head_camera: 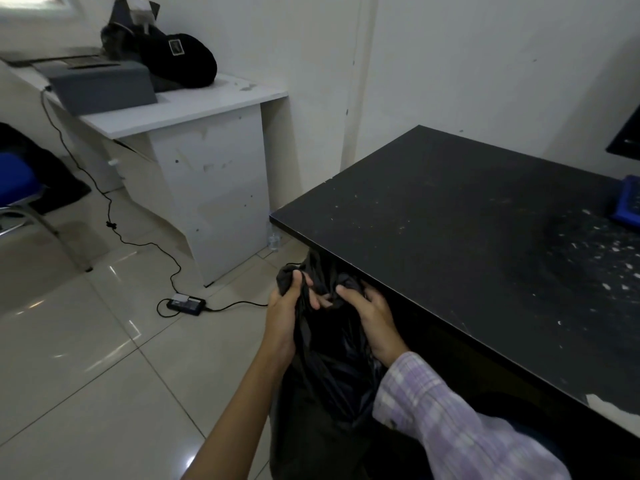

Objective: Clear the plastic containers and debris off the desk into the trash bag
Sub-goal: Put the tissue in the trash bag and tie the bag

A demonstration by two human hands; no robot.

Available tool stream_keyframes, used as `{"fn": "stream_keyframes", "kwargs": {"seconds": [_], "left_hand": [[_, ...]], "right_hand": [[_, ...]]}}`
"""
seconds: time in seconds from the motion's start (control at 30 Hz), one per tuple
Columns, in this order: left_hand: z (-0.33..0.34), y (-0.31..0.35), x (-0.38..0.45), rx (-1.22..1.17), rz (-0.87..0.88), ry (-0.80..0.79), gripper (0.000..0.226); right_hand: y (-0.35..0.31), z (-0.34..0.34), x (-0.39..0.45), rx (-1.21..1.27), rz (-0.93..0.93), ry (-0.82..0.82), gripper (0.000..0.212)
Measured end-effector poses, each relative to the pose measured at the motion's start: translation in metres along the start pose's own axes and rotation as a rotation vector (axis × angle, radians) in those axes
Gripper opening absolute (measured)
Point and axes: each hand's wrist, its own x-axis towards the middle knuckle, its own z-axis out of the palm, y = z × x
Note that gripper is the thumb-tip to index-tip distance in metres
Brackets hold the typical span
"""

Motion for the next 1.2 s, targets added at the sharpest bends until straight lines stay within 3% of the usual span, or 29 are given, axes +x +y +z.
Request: {"fn": "stream_keyframes", "kwargs": {"seconds": [0.13,0.2,0.3,0.4,0.47,0.6,0.7,0.8,0.87,0.9,1.03,1.2], "left_hand": [[-0.004,-0.003,0.004,0.065,0.001,0.079,0.037],[-0.009,-0.005,0.005,0.106,-0.003,0.113,0.038],[-0.016,-0.004,0.008,-0.001,-0.035,0.130,0.028],[-0.027,-0.001,0.010,-0.308,-0.052,0.110,0.023],[-0.035,0.000,0.012,-0.360,-0.039,0.106,0.024],[-0.030,-0.001,0.012,-0.142,-0.039,0.070,0.031],[-0.014,0.002,0.009,0.148,-0.013,0.089,0.041],[-0.008,0.002,0.011,0.407,0.080,0.030,0.077],[-0.005,-0.003,0.011,0.540,0.070,-0.067,0.104],[-0.003,-0.005,0.011,0.577,0.051,-0.101,0.108],[0.003,-0.011,0.016,0.710,0.043,0.032,0.079],[-0.001,-0.002,0.016,0.805,0.059,-0.118,0.067]], "right_hand": [[0.001,0.007,-0.002,-0.056,-0.127,-0.247,0.034],[0.002,0.009,-0.004,-0.116,-0.120,-0.291,0.043],[0.005,0.012,-0.006,-0.060,-0.056,-0.256,0.046],[0.002,0.006,0.001,-0.161,-0.052,-0.119,0.041],[0.001,-0.001,0.006,-0.271,-0.055,-0.152,0.042],[0.006,0.001,0.007,-0.509,-0.197,-0.183,0.044],[0.010,0.009,0.008,-0.449,-0.335,-0.079,0.038],[0.014,0.009,0.010,-0.365,-0.330,0.060,0.037],[0.013,0.008,0.009,-0.368,-0.335,0.056,0.038],[0.012,0.009,0.009,-0.381,-0.350,0.029,0.041],[0.005,0.009,0.009,-0.374,-0.285,-0.089,0.035],[-0.004,0.011,0.023,-0.254,0.010,-0.075,0.048]]}}
